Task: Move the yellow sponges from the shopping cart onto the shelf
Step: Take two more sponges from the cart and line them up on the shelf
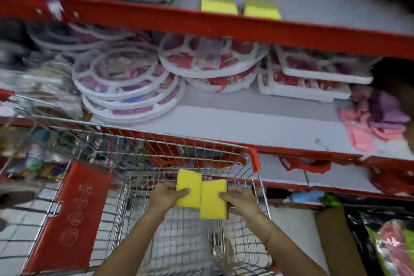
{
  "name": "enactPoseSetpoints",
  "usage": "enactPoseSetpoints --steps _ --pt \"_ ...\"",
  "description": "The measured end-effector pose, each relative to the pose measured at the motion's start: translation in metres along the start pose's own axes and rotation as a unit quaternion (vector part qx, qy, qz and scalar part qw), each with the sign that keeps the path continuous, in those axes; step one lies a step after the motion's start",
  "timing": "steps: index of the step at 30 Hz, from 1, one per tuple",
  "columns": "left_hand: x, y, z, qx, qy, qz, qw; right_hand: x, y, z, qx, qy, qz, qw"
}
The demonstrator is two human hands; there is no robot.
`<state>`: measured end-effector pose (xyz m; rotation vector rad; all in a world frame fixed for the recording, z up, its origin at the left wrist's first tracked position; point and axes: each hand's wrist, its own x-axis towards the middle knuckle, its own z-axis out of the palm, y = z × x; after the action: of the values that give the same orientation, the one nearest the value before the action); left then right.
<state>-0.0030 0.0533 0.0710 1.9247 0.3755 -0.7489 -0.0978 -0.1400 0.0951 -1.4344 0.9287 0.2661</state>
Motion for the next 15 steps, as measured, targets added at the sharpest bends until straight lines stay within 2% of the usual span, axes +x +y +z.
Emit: enactPoseSetpoints --steps 6,11,15 --pt "-0.038 0.089 -0.010 -0.014 -0.025 0.120 0.992 -0.033 -0.076 -0.043 0.036 -0.004 -0.098 0.995" --pt "-0.071 0.179 -0.019 -0.039 -0.049 0.177 0.982 -0.054 -0.156 -0.085 0.034 0.002 -0.176 0.984" --pt "-0.092 0.244 -0.020 -0.049 -0.082 0.247 0.964 -0.072 -0.213 -0.123 0.045 -0.027 -0.241 0.969"
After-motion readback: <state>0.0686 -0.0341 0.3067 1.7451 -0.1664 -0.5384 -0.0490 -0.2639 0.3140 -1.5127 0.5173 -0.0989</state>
